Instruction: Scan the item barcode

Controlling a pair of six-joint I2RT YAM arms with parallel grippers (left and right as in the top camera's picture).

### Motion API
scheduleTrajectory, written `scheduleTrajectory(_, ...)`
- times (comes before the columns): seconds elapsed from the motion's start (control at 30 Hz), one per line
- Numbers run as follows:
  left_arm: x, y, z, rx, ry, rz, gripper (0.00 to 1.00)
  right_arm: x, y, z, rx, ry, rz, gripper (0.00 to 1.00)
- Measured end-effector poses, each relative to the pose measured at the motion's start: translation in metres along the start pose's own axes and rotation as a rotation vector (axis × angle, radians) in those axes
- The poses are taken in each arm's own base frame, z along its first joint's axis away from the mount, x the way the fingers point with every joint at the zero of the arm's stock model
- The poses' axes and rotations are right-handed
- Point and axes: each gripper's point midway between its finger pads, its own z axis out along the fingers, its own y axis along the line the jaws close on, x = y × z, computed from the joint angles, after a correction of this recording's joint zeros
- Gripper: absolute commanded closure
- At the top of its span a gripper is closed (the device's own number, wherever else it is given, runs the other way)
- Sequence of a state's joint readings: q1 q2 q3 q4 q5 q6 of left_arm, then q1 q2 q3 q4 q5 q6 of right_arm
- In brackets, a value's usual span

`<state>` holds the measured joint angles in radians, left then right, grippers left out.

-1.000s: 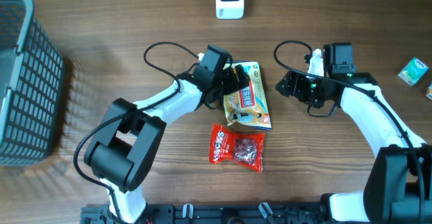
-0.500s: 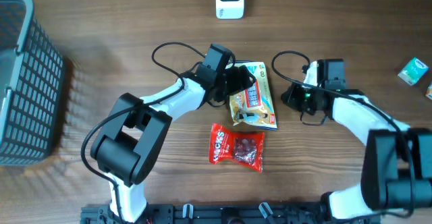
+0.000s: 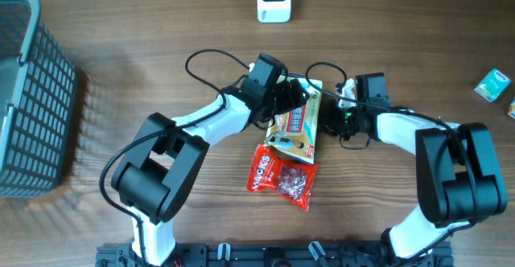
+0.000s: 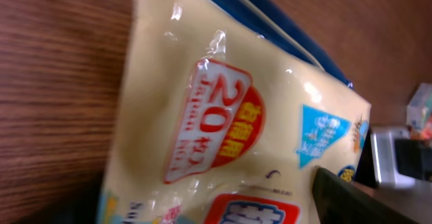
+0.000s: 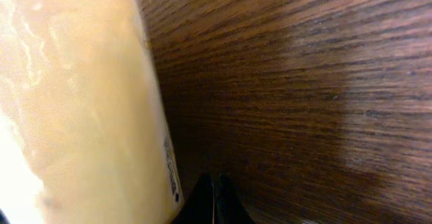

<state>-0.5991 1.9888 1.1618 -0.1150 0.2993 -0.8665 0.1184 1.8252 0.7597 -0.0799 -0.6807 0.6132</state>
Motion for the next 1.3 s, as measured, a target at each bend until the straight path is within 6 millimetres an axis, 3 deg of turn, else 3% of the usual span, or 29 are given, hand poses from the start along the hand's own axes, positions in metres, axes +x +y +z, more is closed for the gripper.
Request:
scheduleTrajectory(0.07, 0.003, 0.007, 0.004, -0.019, 0.011, -0.014, 0.64, 0.0, 0.0, 0.0, 0.0, 0.0, 0.003, 0.96)
scheduleTrajectory(0.13, 0.006, 0.011, 0.007, -0.027, 0.022, -0.021, 0.89, 0.0, 0.0, 0.0, -0.001, 0.0, 0.004, 0.95)
scheduleTrajectory(0.17, 0.007, 0.011, 0.007, -0.027, 0.024, -0.028, 0.96, 0.0, 0.0, 0.0, -0.001, -0.001, 0.004, 0.95)
scheduleTrajectory(0.37, 0.013, 0.015, 0.009, -0.029, 0.054, -0.037, 0.96, 0.002, -0.002, -0.001, -0.001, 0.015, -0.014, 0.95)
scheduleTrajectory(0.47, 0.017, 0.02, 0.001, -0.049, 0.079, -0.048, 0.96, 0.007, -0.012, -0.011, 0.029, 0.064, 0.006, 0.96)
scheduleTrajectory(0.6, 0.011, 0.023, -0.026, -0.061, 0.062, -0.048, 0.96, 0.001, -0.029, -0.03, 0.083, 0.083, 0.022, 0.95)
scheduleTrajectory(0.63, 0.0, 0.01, -0.048, -0.026, 0.017, -0.031, 0.96, -0.007, -0.033, -0.036, 0.095, 0.068, 0.025, 0.96)
scheduleTrajectory(0.73, -0.013, -0.017, -0.082, 0.045, -0.057, 0.015, 0.96, -0.013, -0.038, -0.043, 0.126, 0.058, 0.002, 0.96)
scheduleTrajectory(0.87, -0.019, -0.04, -0.111, 0.107, -0.11, 0.052, 0.96, -0.013, -0.038, -0.043, 0.127, 0.062, -0.024, 0.96)
scheduleTrajectory(0.97, -0.017, -0.035, -0.119, 0.073, -0.122, 0.047, 0.96, -0.01, -0.028, -0.043, 0.07, 0.081, -0.057, 0.96)
scheduleTrajectory(1.07, -0.014, -0.002, -0.135, -0.093, -0.157, 0.016, 0.96, -0.007, -0.011, -0.044, -0.025, 0.103, -0.087, 0.96)
scheduleTrajectory(1.2, -0.017, 0.015, -0.157, -0.195, -0.224, 0.025, 0.96, -0.013, 0.014, -0.051, -0.125, 0.1, -0.122, 0.95)
scheduleTrajectory(1.3, -0.021, 0.016, -0.163, -0.215, -0.257, 0.033, 0.96, -0.014, 0.033, -0.058, -0.199, 0.097, -0.155, 0.83)
